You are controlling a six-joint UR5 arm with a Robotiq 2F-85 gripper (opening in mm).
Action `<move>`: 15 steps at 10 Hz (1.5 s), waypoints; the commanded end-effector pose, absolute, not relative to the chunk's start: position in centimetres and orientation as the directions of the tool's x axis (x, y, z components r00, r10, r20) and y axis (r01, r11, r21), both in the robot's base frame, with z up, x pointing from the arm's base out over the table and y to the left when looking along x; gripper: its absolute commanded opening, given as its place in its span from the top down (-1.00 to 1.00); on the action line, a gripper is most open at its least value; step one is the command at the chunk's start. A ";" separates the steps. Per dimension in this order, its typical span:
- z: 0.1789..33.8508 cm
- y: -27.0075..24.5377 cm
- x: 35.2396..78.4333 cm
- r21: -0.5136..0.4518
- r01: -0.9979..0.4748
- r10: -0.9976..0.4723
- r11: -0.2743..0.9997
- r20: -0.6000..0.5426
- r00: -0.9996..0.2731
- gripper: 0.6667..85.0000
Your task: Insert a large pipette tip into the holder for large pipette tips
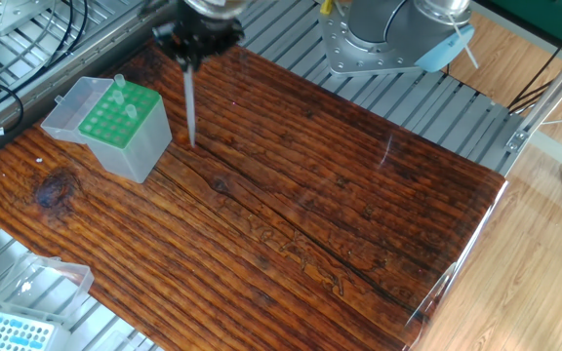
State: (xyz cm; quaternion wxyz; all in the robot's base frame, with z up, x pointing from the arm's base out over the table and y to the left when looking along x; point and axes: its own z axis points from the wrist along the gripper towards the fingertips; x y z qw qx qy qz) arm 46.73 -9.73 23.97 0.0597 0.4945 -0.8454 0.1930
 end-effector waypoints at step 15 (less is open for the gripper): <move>32.1 -13.9 52.6 -0.276 -0.961 -0.797 0.026 0.574 -0.187 0.99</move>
